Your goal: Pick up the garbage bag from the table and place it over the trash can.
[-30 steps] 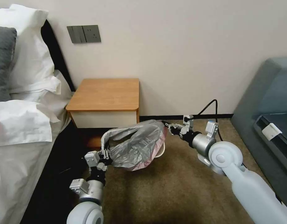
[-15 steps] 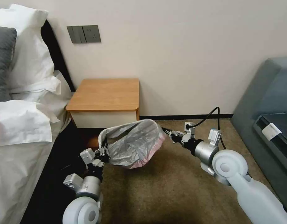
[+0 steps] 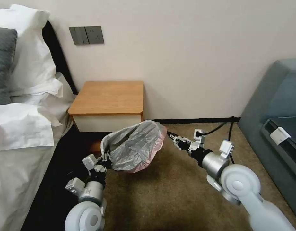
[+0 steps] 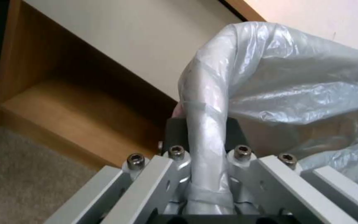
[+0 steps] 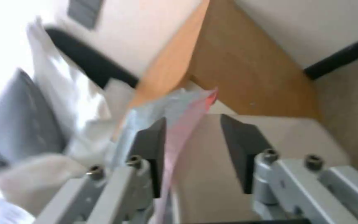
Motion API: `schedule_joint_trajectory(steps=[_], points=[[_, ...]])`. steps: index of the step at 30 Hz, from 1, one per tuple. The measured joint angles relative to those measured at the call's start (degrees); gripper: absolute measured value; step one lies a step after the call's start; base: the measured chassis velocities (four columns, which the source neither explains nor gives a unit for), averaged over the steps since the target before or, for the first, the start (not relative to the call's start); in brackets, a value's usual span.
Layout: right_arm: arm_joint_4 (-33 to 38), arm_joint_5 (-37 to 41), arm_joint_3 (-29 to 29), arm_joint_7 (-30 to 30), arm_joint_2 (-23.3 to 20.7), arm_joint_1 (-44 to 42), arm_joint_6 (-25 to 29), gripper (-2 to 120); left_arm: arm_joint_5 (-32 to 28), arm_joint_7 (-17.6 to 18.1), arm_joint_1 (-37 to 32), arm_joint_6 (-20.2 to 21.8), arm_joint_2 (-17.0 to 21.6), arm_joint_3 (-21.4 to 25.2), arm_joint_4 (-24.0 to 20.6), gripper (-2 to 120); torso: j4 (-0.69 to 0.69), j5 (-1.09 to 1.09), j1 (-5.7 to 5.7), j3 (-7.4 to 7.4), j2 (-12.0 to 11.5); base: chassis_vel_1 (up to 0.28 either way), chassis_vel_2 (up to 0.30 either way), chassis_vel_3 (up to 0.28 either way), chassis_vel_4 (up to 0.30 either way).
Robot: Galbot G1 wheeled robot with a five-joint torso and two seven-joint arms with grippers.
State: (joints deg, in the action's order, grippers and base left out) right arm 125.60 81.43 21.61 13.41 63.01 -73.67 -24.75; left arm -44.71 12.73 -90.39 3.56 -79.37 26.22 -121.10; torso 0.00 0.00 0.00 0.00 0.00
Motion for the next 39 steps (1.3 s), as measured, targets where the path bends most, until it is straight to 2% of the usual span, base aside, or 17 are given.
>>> schedule_joint_trajectory(steps=[3,4,7,8,11,12,15,19,22,27,29,31,32,35,36,39], points=[[-0.03,5.42,0.76,1.26,2.23,-0.6,1.1,53,-0.55,0.44,0.06,0.18,0.03,-0.1,-0.13,6,0.01,0.0,0.0,0.0,0.0,0.0,0.0,0.0,0.0],[-0.03,5.42,0.76,1.26,2.23,-0.6,1.1,53,-0.55,0.44,0.06,0.18,0.03,-0.1,-0.13,6,0.01,0.0,0.0,0.0,0.0,0.0,0.0,0.0,0.0],[-1.29,8.73,0.65,1.38,4.77,-0.74,1.8,68,-0.84,0.62,0.04,0.47,-0.02,-0.4,-0.5,6,0.0,0.0,0.0,0.0,0.0,0.0,0.0,0.0,0.0],[-1.29,8.73,0.65,1.38,4.77,-0.74,1.8,68,-0.84,0.62,0.04,0.47,-0.02,-0.4,-0.5,6,0.0,0.0,0.0,0.0,0.0,0.0,0.0,0.0,0.0],[-2.8,9.84,0.22,1.12,6.86,-0.1,1.95,82,-1.14,0.69,-0.1,0.78,0.03,-0.51,-1.11,6,0.0,0.0,0.0,0.0,0.0,0.0,0.0,0.0,0.0],[-2.8,9.84,0.22,1.12,6.86,-0.1,1.95,82,-1.14,0.69,-0.1,0.78,0.03,-0.51,-1.11,6,0.0,0.0,0.0,0.0,0.0,0.0,0.0,0.0,0.0],[-3.82,10.07,-0.3,0.9,8.41,0.58,2.25,96,-1.16,0.79,-0.19,0.85,0.12,-0.52,-1.42,6,0.0,0.0,0.0,0.01,0.0,0.0,0.0,0.0,0.0],[-4.08,10.43,-0.76,0.54,9.51,1.15,2.94,99,-1.05,0.8,-0.27,0.87,0.09,-0.58,-1.42,6,0.01,0.0,0.0,0.0,0.0,0.0,0.0,0.0,0.0],[-4.27,10.93,-0.85,0.54,10.34,1.7,3.36,96,-0.91,0.81,-0.3,0.87,0.02,-0.74,-1.41,6,0.0,0.0,0.0,0.01,0.0,0.0,0.0,0.0,0.0],[-4.31,13.21,-0.79,0.87,11.41,2.05,3.41,77,-0.58,0.8,-0.19,0.87,-0.07,-1.14,-1.38,6,0.01,0.0,0.0,0.0,0.0,0.0,0.0,0.0,0.0],[-4.31,13.3,-0.79,0.87,11.46,2.02,3.38,75,-0.58,0.81,-0.16,0.88,-0.06,-1.17,-1.4,6,0.01,0.0,0.0,0.0,0.0,0.0,0.0,0.0,0.0],[-4.3,13.39,-0.97,0.72,11.74,1.73,3.19,61,-0.62,0.83,0.11,0.99,0.01,-1.22,-1.48,6,0.0,0.0,0.0,0.0,0.0,0.0,0.0,0.0,0.0],[-4.3,13.39,-0.97,0.72,11.74,1.73,3.19,61,-0.62,0.83,0.11,0.99,0.01,-1.22,-1.48,6,0.0,0.0,0.0,0.0,0.0,0.0,0.0,0.0,0.0],[-4.24,13.16,-1.03,0.52,12.0,1.81,3.18,45,-0.62,0.87,0.28,1.04,-0.02,-1.26,-1.45,6,0.0,0.0,0.0,0.0,0.0,0.0,0.0,0.0,0.0],[-4.24,13.16,-1.03,0.52,12.0,1.81,3.18,45,-0.62,0.87,0.28,1.04,-0.02,-1.26,-1.45,6,0.0,0.0,0.0,0.0,0.0,0.0,0.0,0.0,0.0],[-4.29,12.95,-1.09,0.47,11.99,2.01,3.25,32,-0.55,0.88,0.31,1.04,-0.15,-1.29,-1.29,6,0.01,0.0,0.0,0.0,0.0,0.0,0.0,0.0,0.0]])
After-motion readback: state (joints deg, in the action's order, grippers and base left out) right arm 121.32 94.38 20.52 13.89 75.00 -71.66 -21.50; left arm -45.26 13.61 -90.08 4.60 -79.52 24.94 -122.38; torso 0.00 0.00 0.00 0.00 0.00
